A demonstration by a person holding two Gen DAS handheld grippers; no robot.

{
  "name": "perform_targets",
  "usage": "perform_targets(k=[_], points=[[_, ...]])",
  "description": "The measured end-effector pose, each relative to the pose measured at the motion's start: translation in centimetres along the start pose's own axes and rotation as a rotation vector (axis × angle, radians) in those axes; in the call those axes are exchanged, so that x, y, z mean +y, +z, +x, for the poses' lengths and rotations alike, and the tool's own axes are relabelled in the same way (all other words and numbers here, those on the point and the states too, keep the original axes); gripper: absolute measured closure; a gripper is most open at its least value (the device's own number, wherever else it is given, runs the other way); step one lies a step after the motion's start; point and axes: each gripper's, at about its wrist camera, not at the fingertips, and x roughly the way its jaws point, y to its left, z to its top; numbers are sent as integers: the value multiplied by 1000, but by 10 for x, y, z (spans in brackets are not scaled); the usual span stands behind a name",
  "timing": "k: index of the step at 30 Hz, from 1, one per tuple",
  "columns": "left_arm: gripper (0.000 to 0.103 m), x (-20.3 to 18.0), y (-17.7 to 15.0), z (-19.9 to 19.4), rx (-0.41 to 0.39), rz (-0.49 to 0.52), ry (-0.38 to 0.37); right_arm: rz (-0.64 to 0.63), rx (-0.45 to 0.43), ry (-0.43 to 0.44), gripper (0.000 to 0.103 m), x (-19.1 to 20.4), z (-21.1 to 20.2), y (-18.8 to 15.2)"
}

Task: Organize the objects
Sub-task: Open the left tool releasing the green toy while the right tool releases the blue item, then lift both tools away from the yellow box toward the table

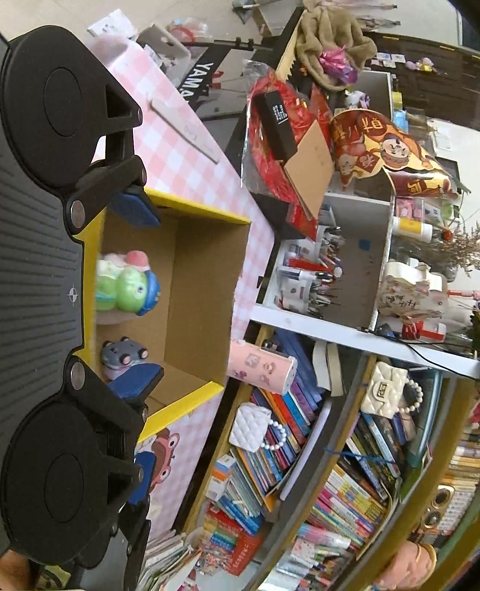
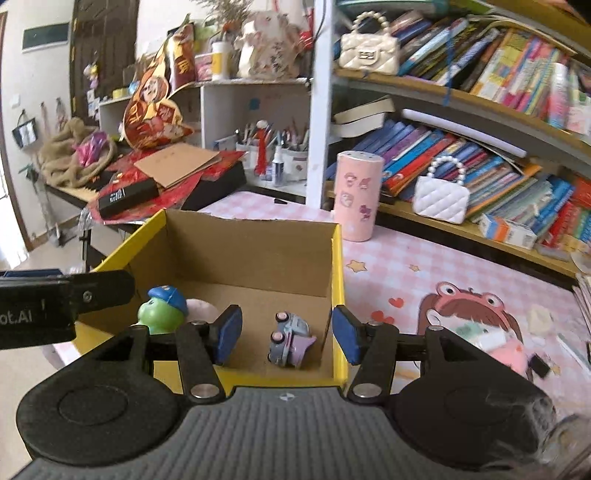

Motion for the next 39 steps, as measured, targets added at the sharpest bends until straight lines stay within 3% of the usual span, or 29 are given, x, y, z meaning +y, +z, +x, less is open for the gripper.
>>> perform_targets(k=[5, 12, 22, 39], points=[[17, 7, -17, -26, 10, 7, -1, 17, -12, -13, 51, 10, -33, -22], [13, 15, -49, -51, 71, -9, 22, 26, 55, -40, 49, 20, -60, -64], [12, 1, -94, -72, 181, 25, -24, 47, 123, -88, 45, 24, -99, -119], [11, -84, -116, -53, 282, 169, -196, 218, 169, -294, 41, -58, -138, -159]])
